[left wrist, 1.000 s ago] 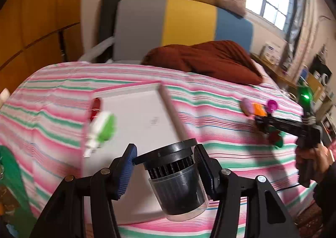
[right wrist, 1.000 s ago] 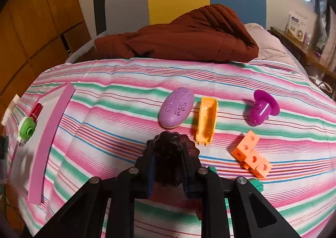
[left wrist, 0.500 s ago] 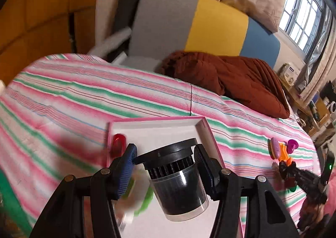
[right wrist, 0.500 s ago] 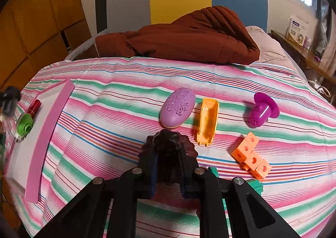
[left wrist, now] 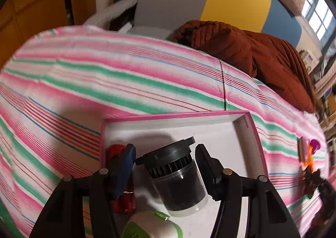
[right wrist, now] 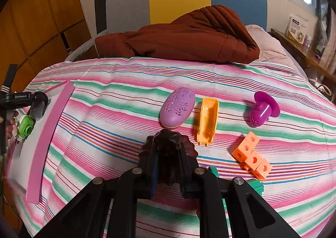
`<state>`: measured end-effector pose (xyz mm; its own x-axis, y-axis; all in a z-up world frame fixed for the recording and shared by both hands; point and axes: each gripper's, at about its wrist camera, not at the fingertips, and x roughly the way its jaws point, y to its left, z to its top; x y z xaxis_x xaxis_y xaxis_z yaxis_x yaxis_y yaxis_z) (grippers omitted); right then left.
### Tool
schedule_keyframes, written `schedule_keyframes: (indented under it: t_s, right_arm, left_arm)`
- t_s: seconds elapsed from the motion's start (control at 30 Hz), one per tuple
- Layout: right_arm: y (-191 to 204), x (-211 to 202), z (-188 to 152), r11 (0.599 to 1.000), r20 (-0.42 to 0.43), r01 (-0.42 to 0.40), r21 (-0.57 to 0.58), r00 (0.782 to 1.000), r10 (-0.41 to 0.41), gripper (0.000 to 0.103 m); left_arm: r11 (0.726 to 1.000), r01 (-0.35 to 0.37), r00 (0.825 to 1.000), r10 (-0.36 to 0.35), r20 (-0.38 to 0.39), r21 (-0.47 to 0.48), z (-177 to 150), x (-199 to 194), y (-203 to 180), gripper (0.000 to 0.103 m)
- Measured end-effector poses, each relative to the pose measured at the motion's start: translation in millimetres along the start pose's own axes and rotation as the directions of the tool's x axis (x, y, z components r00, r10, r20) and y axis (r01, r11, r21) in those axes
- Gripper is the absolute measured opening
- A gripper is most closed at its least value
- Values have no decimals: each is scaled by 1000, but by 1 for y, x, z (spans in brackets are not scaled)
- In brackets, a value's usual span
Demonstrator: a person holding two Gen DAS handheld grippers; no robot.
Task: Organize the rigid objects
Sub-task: 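Carry the clear jar into the tray and open the left gripper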
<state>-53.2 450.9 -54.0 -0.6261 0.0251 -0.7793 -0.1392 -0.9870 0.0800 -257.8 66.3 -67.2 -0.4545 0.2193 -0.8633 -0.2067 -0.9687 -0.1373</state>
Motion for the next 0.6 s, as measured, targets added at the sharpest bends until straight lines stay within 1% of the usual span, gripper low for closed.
schedule_keyframes:
  t_s: [0.03,0.07,0.13,0.17,0.2,0.3,0.37,0.47,0.53,0.6]
  right_arm:
    - [0,0,0,1000,0,1,-1,1000,-1,16]
    - [0,0,0,1000,0,1,-1,1000,-1,16]
    - [1,0,0,1000,0,0,-1,1000,0,16]
    - [1,0,0,1000,1,-1,0,1000,1,16]
    - [0,-1,-1,1000,1,-3,3,1000,3,16]
    - [-2,-1,-1,1000,1,-12,16,1000,12,16]
    - [-2,-1,0,1000,1,-13,19,1000,13,16]
    - [-1,0,0,1000,5,-4,9,1000,4,16]
    - [0,0,-1,1000,6,2,2,1000,-2,16]
    - [1,0,-1,1000,7,10,-4,1000,-10,16]
  left_arm:
    - [999,-36,999,36,26,11,-1,-6,-2,70]
    - [998,-58,997,57,53,17,-2,-12,-3,78]
    - [998,-60,994,57,97,24,-4,-28,-5,78]
    - [997,-77,990,73,121,30,-7,-37,-7,78]
    - [994,-105,983,98,153,38,-11,-48,-11,78]
    - [991,-124,971,112,213,45,-32,-74,-18,78]
    - [990,-138,964,126,234,34,-52,-89,-24,78]
    - [990,-140,962,130,239,28,-85,-107,-37,78]
    - [989,-139,958,120,261,53,-109,-119,-49,78]
    - [982,-170,947,140,291,81,-128,-130,-60,78]
